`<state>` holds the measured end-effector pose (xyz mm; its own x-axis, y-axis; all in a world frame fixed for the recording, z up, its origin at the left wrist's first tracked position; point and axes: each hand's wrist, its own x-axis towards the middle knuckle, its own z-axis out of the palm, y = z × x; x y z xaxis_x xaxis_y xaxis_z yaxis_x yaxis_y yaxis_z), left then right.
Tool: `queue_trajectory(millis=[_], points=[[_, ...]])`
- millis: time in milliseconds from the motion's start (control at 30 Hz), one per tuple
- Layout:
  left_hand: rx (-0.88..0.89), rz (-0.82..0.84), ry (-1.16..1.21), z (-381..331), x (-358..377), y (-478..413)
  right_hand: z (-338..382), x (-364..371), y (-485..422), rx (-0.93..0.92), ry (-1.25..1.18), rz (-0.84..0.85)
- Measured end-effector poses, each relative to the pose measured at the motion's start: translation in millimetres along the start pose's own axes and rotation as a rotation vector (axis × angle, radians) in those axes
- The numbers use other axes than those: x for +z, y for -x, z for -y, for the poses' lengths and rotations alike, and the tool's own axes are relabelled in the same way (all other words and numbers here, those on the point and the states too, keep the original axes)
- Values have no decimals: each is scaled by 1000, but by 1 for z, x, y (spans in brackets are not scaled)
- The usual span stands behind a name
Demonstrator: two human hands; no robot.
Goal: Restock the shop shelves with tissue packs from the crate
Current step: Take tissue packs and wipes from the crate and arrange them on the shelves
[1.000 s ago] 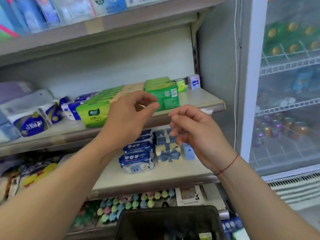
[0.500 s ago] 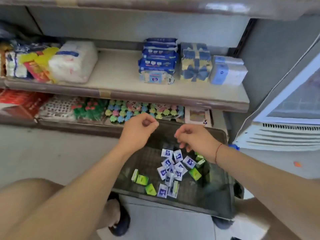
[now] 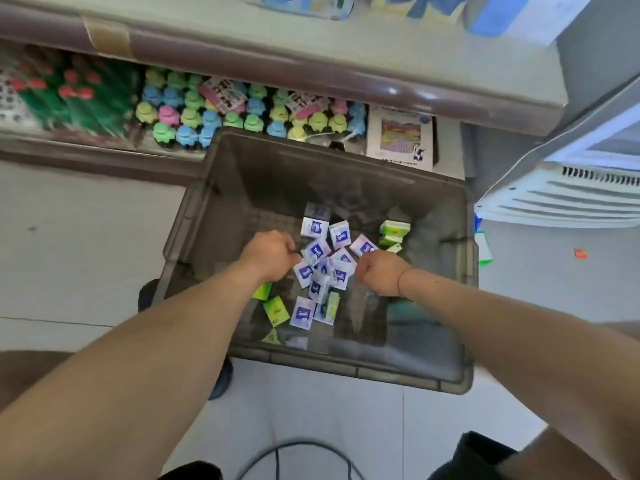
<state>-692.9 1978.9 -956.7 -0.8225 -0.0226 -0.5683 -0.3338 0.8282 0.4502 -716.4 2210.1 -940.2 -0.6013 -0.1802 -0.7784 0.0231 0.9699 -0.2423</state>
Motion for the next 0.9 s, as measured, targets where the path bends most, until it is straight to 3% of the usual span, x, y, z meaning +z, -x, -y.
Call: queue_trajectory(millis=[200,333,567,767,900], points=[[-38,56,33,-7,55,-52,-13,30,-56,61,-71,4],[-43,82,14,-4,80,-79,-16,54,-95,-75,-64,-26],[-66,212,-16,6,102,-118,4,56,-150,-111,-17,61],[-108,108,210,1,102,-120,6,69,-154,-53,18,-100],[-128,18,272,-3,86,-113,5,78,-146,-8,-29,-91]])
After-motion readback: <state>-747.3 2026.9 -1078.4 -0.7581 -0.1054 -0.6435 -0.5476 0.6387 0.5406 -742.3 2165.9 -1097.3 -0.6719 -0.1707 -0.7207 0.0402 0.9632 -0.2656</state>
